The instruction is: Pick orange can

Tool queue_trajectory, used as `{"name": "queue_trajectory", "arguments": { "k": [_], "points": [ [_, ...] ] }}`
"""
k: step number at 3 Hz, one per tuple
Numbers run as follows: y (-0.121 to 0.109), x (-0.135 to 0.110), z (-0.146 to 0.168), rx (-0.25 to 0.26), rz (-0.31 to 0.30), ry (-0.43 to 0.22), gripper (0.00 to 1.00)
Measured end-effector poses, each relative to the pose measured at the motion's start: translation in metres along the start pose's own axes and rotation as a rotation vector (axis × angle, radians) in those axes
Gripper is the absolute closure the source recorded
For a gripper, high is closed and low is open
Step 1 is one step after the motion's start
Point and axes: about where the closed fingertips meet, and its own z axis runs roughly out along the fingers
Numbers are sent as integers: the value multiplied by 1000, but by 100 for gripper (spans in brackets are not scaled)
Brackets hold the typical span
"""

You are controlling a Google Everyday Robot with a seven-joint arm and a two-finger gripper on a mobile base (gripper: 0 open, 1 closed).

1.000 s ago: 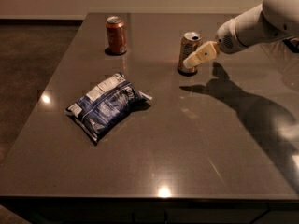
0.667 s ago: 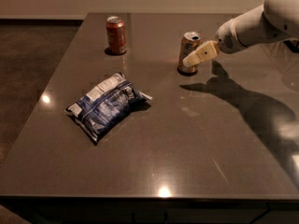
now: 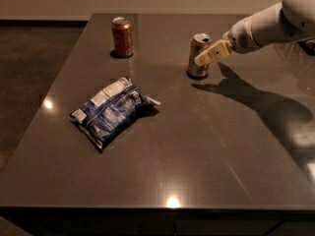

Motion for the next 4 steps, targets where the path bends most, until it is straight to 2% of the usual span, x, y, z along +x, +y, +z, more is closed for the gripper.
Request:
{"name": "queue_trajectory", "arguments": {
  "k": [2,3,4],
  "points": [
    [-2,-5,-10,-68,-8,-26,64],
    [-1,-13,-38,-100,-41,-61,95],
    [-1,-17,-55,-119,-71,-75,100]
  ]
}}
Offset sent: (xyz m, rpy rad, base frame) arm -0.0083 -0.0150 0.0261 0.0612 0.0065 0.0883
